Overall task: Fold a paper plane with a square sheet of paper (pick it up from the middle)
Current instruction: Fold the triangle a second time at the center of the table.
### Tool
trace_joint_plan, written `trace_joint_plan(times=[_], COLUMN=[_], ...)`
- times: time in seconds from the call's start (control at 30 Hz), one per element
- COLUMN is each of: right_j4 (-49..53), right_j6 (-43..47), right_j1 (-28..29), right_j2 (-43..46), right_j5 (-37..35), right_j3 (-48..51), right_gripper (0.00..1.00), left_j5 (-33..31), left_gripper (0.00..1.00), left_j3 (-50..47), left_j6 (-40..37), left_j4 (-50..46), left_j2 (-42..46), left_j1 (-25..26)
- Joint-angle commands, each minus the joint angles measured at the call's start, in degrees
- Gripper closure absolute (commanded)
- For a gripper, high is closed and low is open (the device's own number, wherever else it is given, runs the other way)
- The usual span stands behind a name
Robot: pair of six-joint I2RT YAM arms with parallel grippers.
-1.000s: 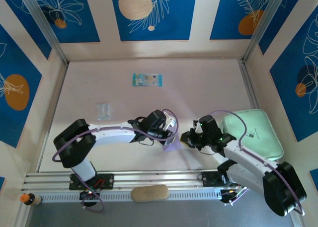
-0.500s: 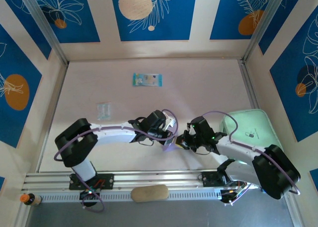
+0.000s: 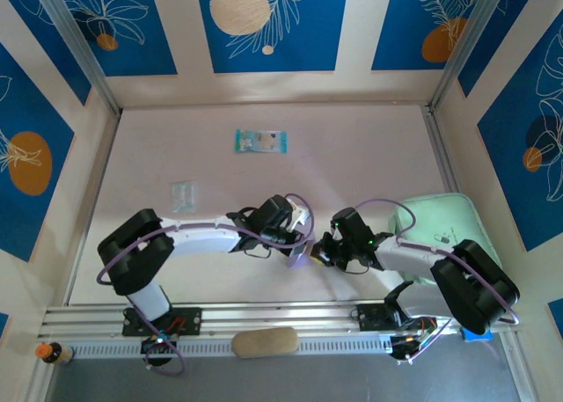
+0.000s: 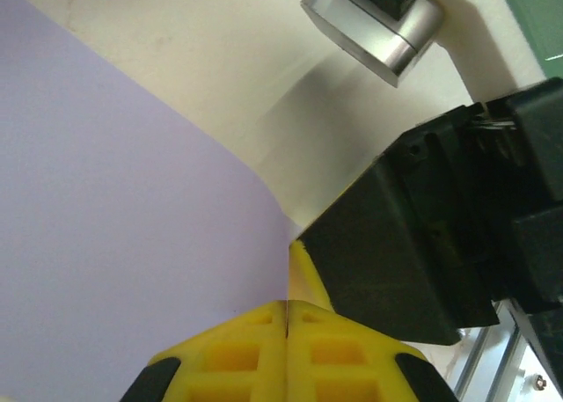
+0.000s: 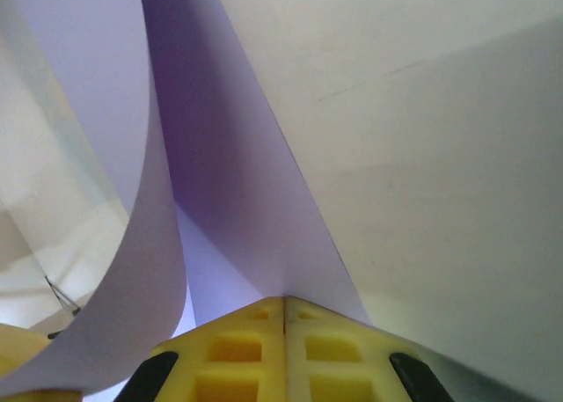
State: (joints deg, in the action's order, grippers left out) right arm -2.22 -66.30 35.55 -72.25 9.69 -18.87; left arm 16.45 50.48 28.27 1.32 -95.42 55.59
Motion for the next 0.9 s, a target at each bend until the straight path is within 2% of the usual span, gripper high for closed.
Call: trace_joint_plan(times=[0.0, 0.27, 0.87], right_j4=[4.4, 6.5, 6.8], right_j6=[0.2, 1.1, 1.1], right_j1=[0.3, 0.3, 0.3], right_j2=[-1.1, -1.2, -1.0], right_j5=[-3.2, -3.3, -3.1], right_j3=[-0.1, -1.3, -1.6], right_gripper=[1.0, 1.0, 1.0], left_j5=[1.4, 2.5, -4.7], left_gripper=[1.0, 1.0, 1.0], left_j3=[-1.4, -2.1, -0.4], left_j6=[0.8, 0.7, -4.3], left_j4=[1.5, 2.9, -3.6], left_j2=[-0.7, -2.6, -4.1], left_j1=[-1.5, -4.2, -4.8])
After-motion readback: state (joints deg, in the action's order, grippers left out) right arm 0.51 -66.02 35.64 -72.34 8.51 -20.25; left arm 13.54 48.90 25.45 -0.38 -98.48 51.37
